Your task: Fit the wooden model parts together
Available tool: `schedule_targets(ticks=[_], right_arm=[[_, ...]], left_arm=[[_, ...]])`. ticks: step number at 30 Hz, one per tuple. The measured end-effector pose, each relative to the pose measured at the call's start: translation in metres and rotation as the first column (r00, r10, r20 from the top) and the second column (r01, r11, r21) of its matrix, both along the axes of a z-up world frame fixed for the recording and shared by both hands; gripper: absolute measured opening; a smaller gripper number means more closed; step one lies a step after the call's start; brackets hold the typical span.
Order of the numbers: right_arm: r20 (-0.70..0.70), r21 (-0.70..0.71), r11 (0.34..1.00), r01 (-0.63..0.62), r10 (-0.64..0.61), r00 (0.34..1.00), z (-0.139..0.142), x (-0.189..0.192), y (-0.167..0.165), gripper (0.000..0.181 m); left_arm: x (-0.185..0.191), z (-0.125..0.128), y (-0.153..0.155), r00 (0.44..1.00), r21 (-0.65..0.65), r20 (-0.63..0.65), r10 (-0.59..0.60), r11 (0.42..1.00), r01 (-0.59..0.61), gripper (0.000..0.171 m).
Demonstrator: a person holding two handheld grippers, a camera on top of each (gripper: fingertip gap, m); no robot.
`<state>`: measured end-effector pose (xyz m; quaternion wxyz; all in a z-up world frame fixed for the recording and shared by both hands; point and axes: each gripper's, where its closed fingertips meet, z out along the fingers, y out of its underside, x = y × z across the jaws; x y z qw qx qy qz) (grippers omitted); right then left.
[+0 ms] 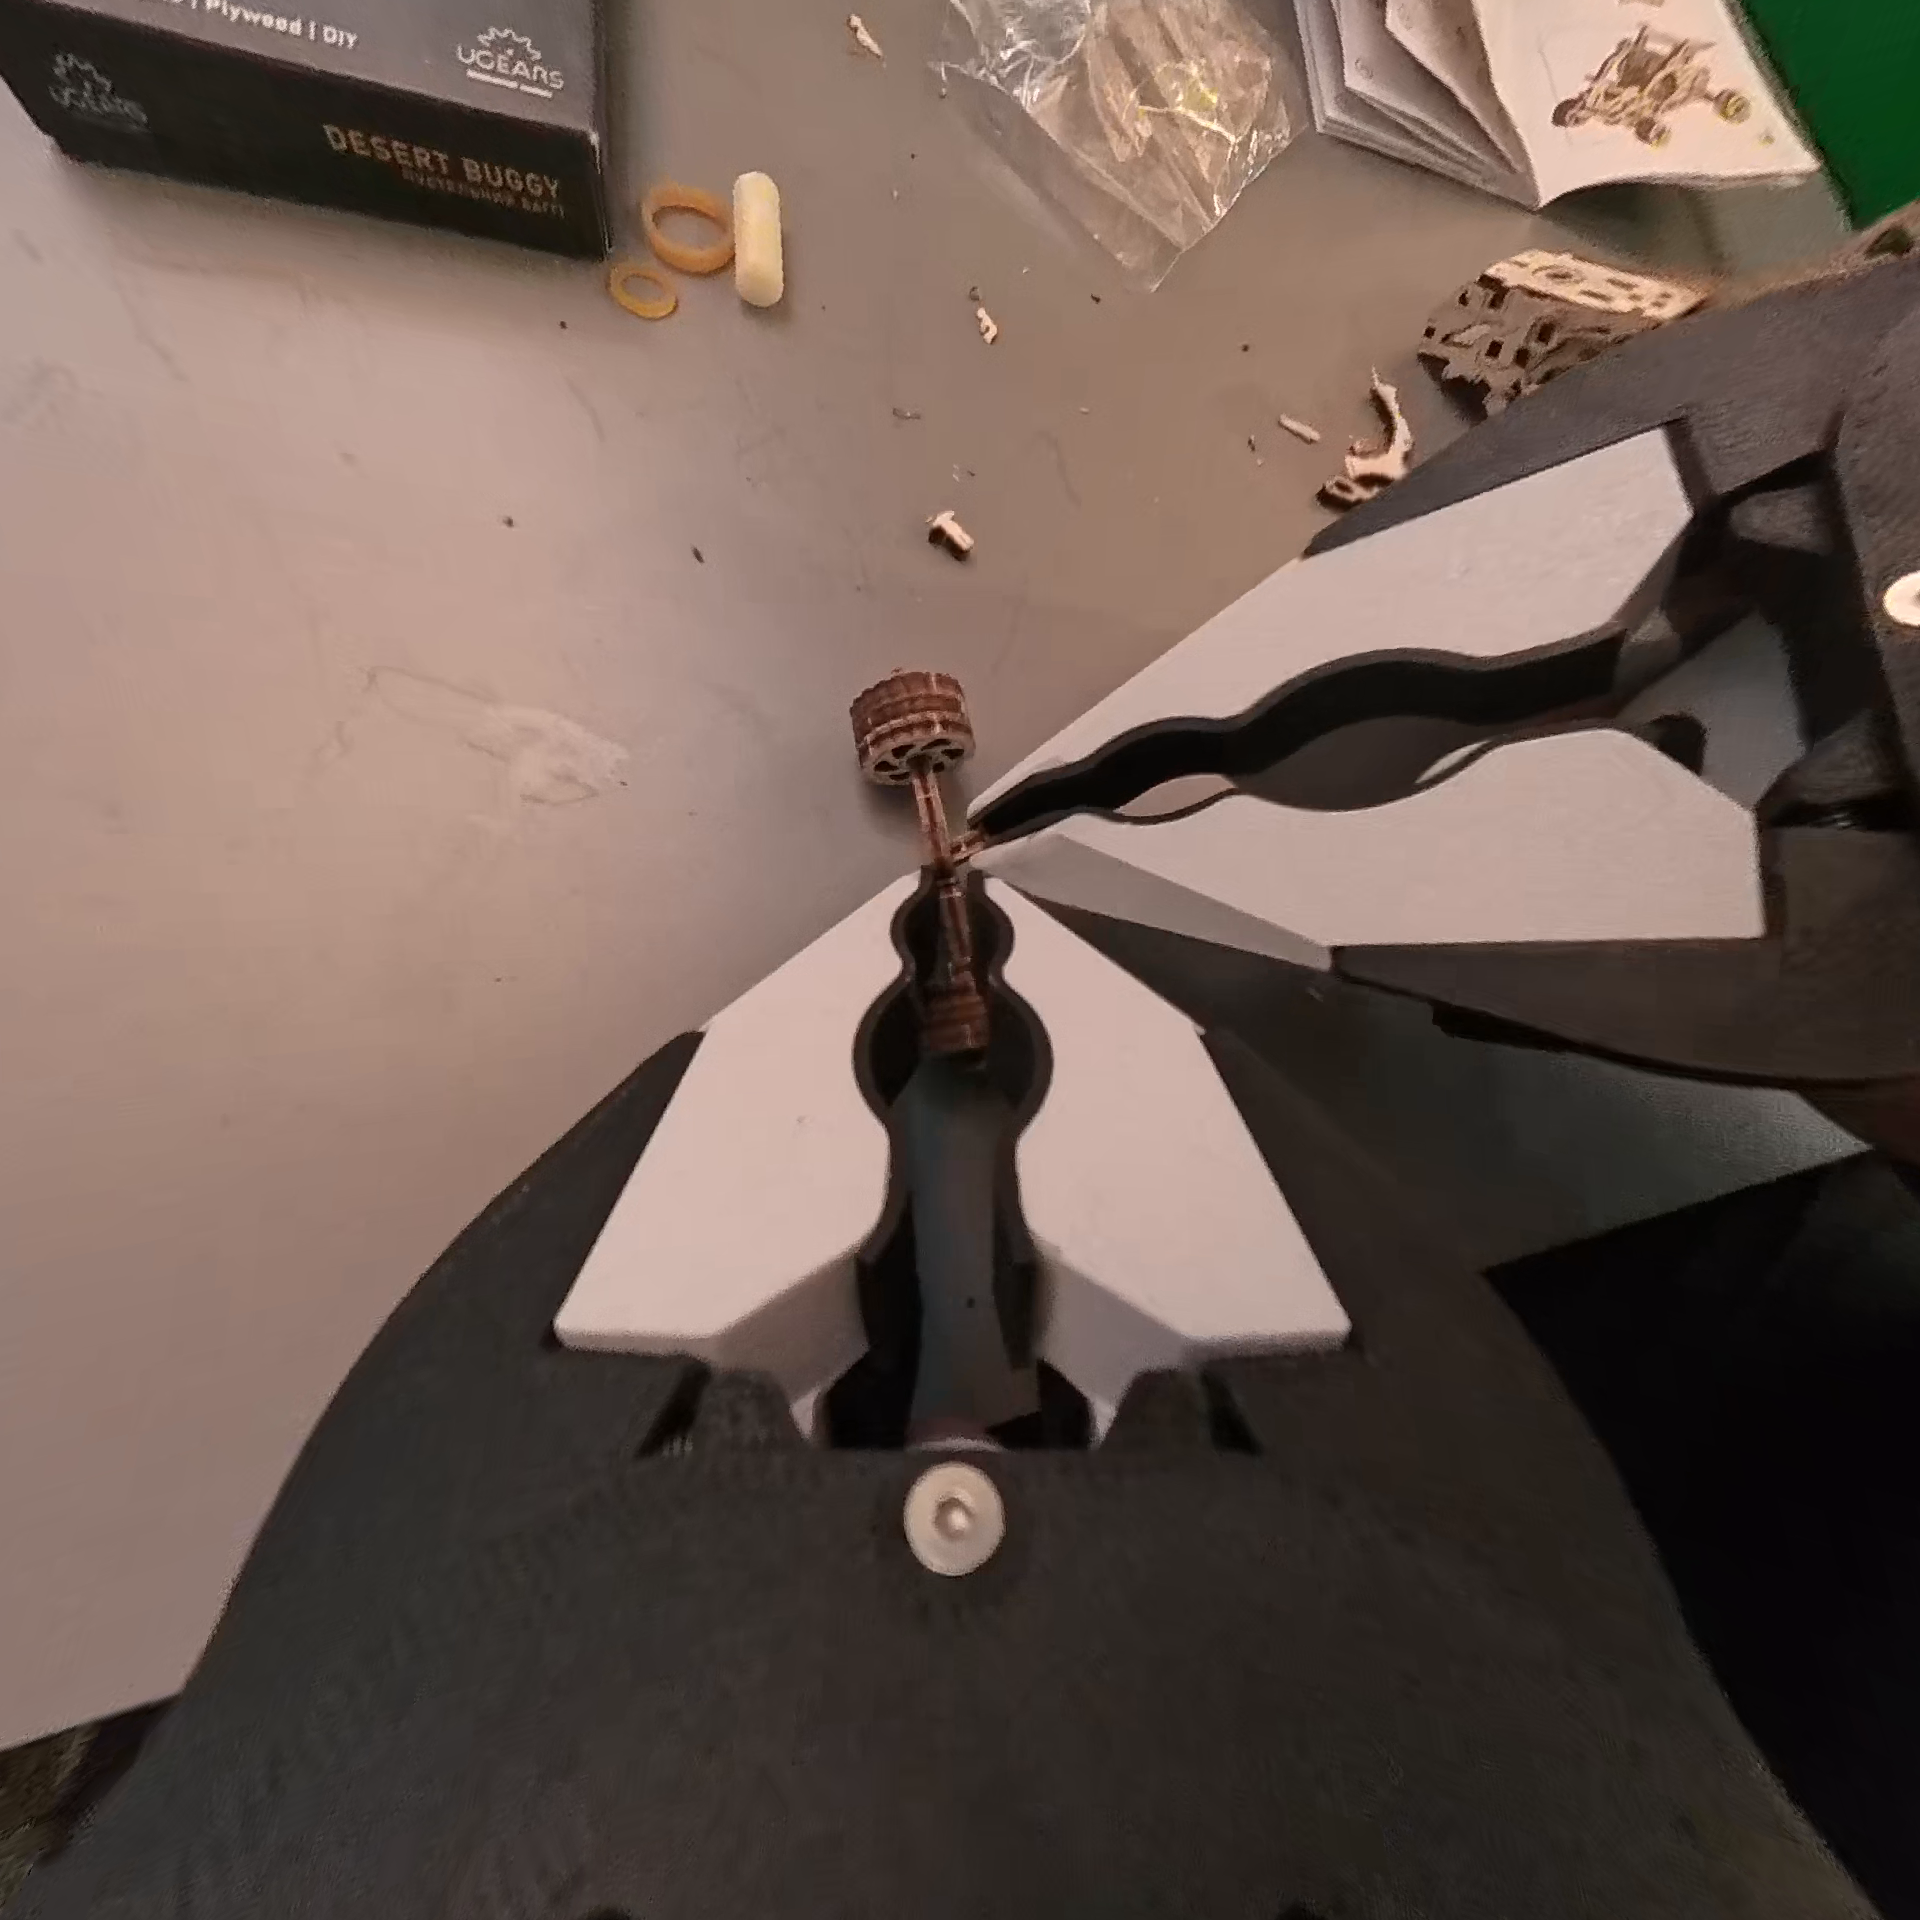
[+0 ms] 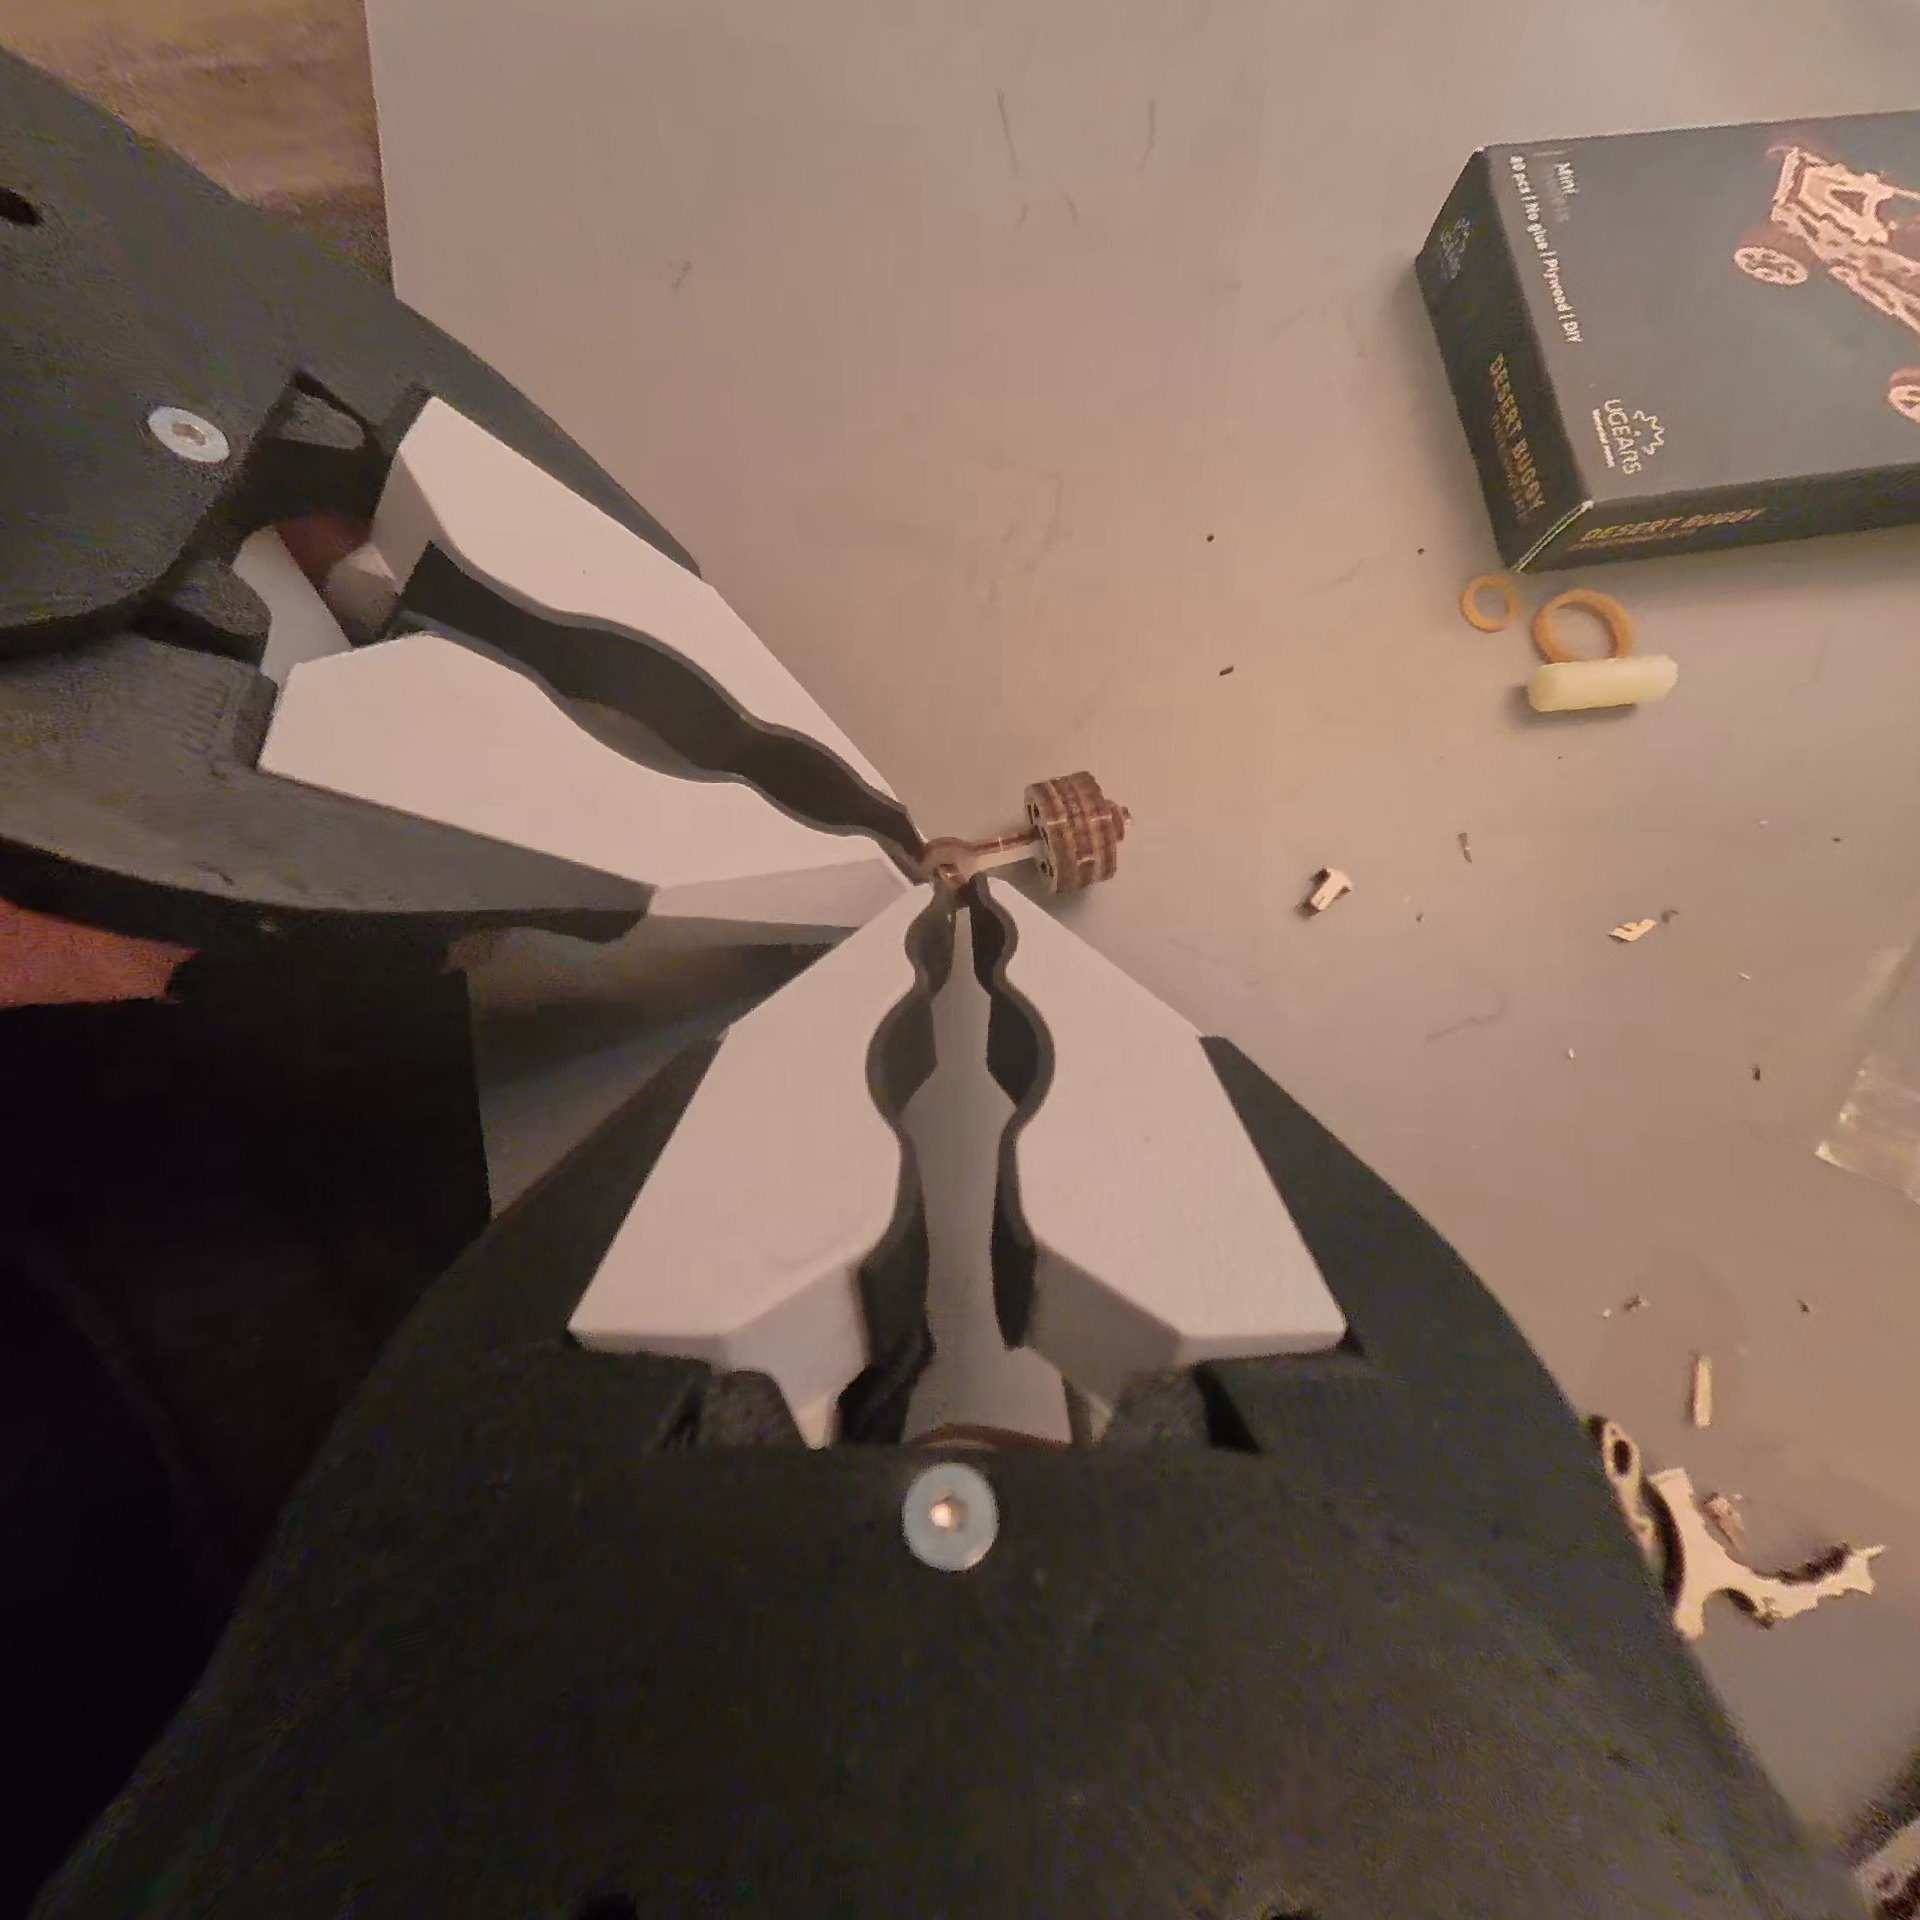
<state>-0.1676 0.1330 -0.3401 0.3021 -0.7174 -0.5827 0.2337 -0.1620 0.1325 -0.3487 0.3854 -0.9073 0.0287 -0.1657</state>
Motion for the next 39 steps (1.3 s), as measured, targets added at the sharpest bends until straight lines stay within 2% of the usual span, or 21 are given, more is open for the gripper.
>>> schedule_targets(ticks=[3,13,22,26,30,39], right_arm=[[-0.026,-0.036,0.999,-0.01,0.009,1.0,0.001,0.0,0.001,0.0],[-0.077,-0.061,0.998,-0.009,0.004,0.997,0.005,-0.001,0.002,0.001],[-0.092,-0.082,0.996,-0.025,0.017,0.996,0.007,-0.001,0.003,0.001],[-0.092,-0.105,0.994,-0.04,0.03,0.995,0.006,0.0,0.003,0.001],[-0.101,-0.136,0.99,-0.032,0.018,0.995,0.003,0.002,0.005,0.001],[-0.108,-0.161,0.986,-0.033,0.016,0.994,0.001,0.001,0.006,0.001]], left_arm=[[0.001,0.001,0.0,0.994,0.002,0.108,0.004,1.0,-0.004,0.003],[0.004,0.009,-0.002,0.944,0.014,0.329,-0.024,1.0,0.021,0.009],[0.007,0.012,-0.003,0.916,0.031,0.389,-0.093,0.996,0.088,0.013],[0.007,0.012,-0.004,0.92,0.023,0.373,-0.119,0.993,0.12,0.014],[0.012,0.019,-0.006,0.871,0.041,0.469,-0.146,0.989,0.143,0.028],[0.01,0.016,-0.004,0.871,0.02,0.475,-0.127,0.991,0.134,0.019]])
